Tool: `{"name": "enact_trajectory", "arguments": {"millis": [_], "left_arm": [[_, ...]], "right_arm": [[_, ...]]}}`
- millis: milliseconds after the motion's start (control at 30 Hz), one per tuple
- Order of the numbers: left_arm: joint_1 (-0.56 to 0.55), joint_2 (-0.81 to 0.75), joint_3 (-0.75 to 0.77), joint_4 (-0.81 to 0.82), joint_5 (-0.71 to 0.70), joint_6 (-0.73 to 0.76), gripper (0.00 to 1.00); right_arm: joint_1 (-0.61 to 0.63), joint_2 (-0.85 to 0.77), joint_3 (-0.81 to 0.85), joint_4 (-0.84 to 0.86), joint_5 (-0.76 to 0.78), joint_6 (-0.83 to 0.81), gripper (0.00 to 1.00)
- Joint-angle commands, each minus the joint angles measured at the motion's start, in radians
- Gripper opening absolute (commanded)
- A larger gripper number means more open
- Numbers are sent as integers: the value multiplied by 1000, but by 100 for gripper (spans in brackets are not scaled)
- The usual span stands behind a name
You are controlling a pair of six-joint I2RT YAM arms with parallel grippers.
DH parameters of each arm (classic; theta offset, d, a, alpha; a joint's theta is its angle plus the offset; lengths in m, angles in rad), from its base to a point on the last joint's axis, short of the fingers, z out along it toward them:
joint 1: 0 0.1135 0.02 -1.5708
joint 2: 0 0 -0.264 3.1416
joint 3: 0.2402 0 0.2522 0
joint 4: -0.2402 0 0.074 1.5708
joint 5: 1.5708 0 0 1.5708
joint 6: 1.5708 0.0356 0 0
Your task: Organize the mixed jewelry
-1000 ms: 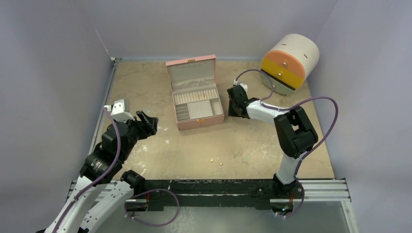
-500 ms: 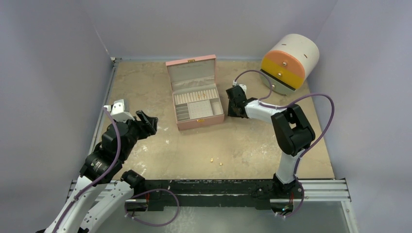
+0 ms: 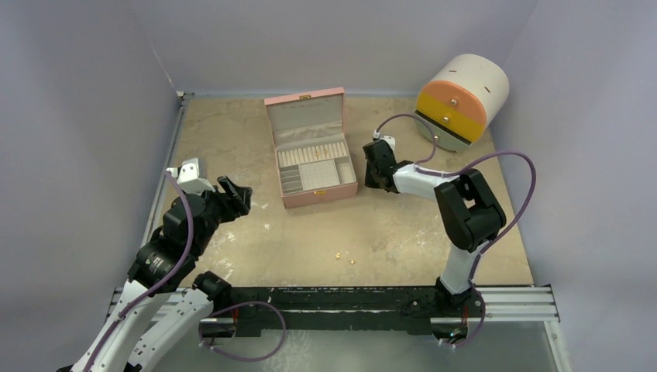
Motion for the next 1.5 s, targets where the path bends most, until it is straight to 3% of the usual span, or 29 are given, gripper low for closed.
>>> {"name": "enact_trajectory", "arguments": {"millis": [0, 400, 867, 1200, 1467], "left_arm": [[5, 5, 3, 25, -8, -5, 64], [5, 5, 2, 25, -5, -3, 64], [5, 10, 4, 37, 54, 9, 64], [5, 61, 32, 49, 168, 5, 64], [5, 96, 0, 155, 333, -79, 63]], "right_arm": [[16, -6, -59, -64, 21, -17, 12], [84, -125, -189, -134, 42, 30, 0], [189, -414, -321, -197, 13, 81, 0], [198, -580, -356, -200, -27, 42, 0], [210, -716, -331, -117, -134, -36, 0]]}}
